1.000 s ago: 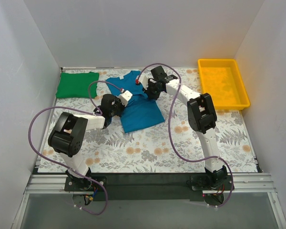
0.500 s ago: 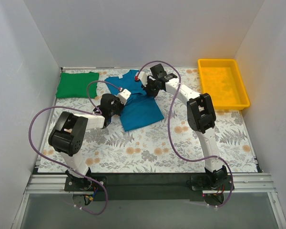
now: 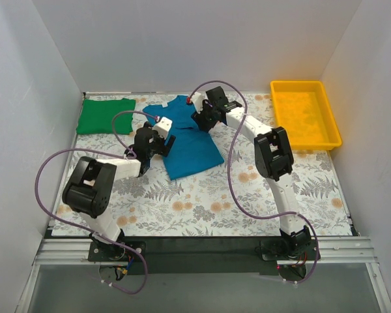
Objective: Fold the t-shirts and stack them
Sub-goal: Fold the tshirt
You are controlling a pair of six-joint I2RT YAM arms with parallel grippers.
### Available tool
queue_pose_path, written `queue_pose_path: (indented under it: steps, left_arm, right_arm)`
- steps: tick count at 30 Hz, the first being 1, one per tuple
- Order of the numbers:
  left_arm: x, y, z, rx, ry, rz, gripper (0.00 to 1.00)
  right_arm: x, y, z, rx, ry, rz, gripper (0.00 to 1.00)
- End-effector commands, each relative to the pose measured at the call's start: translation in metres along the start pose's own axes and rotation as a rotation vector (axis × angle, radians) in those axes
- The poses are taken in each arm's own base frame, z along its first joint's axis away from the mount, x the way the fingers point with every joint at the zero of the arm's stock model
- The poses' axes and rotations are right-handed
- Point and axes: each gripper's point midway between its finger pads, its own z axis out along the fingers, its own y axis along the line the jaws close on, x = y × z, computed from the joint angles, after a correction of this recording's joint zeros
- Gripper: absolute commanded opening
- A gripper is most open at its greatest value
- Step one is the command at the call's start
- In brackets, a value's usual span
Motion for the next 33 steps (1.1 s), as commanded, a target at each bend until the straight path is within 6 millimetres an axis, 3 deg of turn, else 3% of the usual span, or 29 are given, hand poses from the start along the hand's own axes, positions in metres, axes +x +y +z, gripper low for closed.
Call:
queue_pose_path:
  steps: [1,2,3,4,5,6,7,8,9,10,11,13,16,26,29,33]
  left_arm:
    - [-0.08,0.027,-0.044,-0.071,-0.233,0.004,0.78]
    - [-0.081,0.015,-0.053,0.005,-0.236,0.037,0.76]
    - [-0.083,0.002,-0.063,0.081,-0.249,0.071,0.74]
    - [-0.086,-0.008,-0.083,0.139,-0.275,0.139,0.73]
    - [-0.074,-0.038,-0.094,0.291,-0.261,0.171,0.73]
    - [-0.067,-0.05,-0.105,0.358,-0.253,0.197,0.72]
    - [-0.069,-0.065,-0.122,0.433,-0.282,0.237,0.71]
    - [-0.043,-0.088,-0.136,0.541,-0.26,0.312,0.71]
    - [-0.035,-0.1,-0.146,0.58,-0.275,0.349,0.7]
    - [-0.038,-0.118,-0.161,0.624,-0.325,0.412,0.7]
    - [-0.019,-0.13,-0.167,0.659,-0.291,0.427,0.7]
    - [-0.006,-0.144,-0.169,0.672,-0.247,0.462,0.69]
    - [0.014,-0.154,-0.168,0.695,-0.181,0.476,0.67]
    - [0.021,-0.143,-0.131,0.577,-0.154,0.513,0.61]
    - [0.029,-0.142,-0.121,0.558,-0.134,0.52,0.58]
    - [0.043,-0.136,-0.106,0.512,-0.078,0.522,0.45]
  right_arm:
    - [-0.048,-0.035,-0.054,0.084,-0.151,0.025,0.57]
    - [-0.032,-0.011,-0.056,-0.048,-0.157,0.01,0.59]
    - [-0.039,-0.011,-0.085,-0.099,-0.215,-0.129,0.59]
    - [-0.025,0.009,-0.097,-0.198,-0.222,-0.179,0.62]
    - [-0.023,0.028,-0.11,-0.295,-0.282,-0.229,0.63]
    - [-0.003,0.045,-0.124,-0.343,-0.303,-0.397,0.64]
    - [0.02,0.07,-0.134,-0.434,-0.286,-0.457,0.67]
    - [0.031,0.084,-0.138,-0.462,-0.295,-0.549,0.68]
    - [0.061,0.104,-0.142,-0.493,-0.287,-0.687,0.69]
    - [0.071,0.112,-0.142,-0.497,-0.279,-0.755,0.7]
    - [0.087,0.114,-0.14,-0.491,-0.229,-0.811,0.71]
    - [0.097,0.122,-0.13,-0.48,-0.182,-0.853,0.7]
    - [0.095,0.116,-0.118,-0.44,-0.15,-0.841,0.7]
    - [0.096,0.118,-0.091,-0.427,-0.117,-0.824,0.67]
    - [0.1,0.119,-0.087,-0.435,-0.108,-0.807,0.66]
    - [0.1,0.118,-0.08,-0.443,-0.107,-0.789,0.64]
